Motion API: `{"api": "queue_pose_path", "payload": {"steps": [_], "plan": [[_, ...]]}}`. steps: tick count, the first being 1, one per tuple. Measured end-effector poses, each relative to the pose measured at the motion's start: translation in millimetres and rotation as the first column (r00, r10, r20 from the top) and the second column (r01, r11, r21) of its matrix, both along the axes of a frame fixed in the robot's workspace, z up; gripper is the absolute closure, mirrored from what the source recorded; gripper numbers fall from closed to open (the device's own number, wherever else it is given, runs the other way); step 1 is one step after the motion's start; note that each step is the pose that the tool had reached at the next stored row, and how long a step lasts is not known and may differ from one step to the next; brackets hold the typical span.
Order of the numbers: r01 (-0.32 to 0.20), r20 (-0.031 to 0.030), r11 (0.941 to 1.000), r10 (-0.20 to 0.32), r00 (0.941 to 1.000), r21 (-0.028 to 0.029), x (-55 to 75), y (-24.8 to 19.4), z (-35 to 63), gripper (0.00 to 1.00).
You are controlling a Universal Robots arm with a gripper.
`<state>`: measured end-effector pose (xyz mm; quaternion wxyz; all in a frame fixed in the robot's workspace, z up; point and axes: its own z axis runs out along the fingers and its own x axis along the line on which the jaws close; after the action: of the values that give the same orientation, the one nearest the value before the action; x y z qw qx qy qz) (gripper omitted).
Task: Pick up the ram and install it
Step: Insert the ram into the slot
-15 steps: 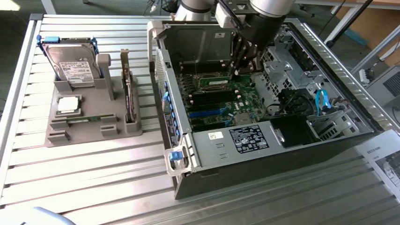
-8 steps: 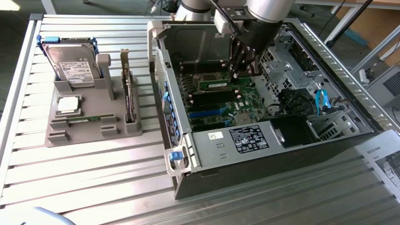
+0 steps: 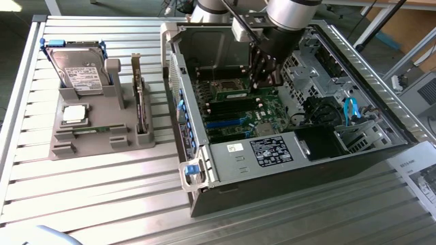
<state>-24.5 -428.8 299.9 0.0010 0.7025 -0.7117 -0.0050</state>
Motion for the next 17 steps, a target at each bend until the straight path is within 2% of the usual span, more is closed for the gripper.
{"api": "queue_pose_path", "payload": {"steps": [17], "plan": [[0.0,0.0051,1.0,0.0,1.0,-0.001,0.0,0.0,-21.4,0.88]]}}
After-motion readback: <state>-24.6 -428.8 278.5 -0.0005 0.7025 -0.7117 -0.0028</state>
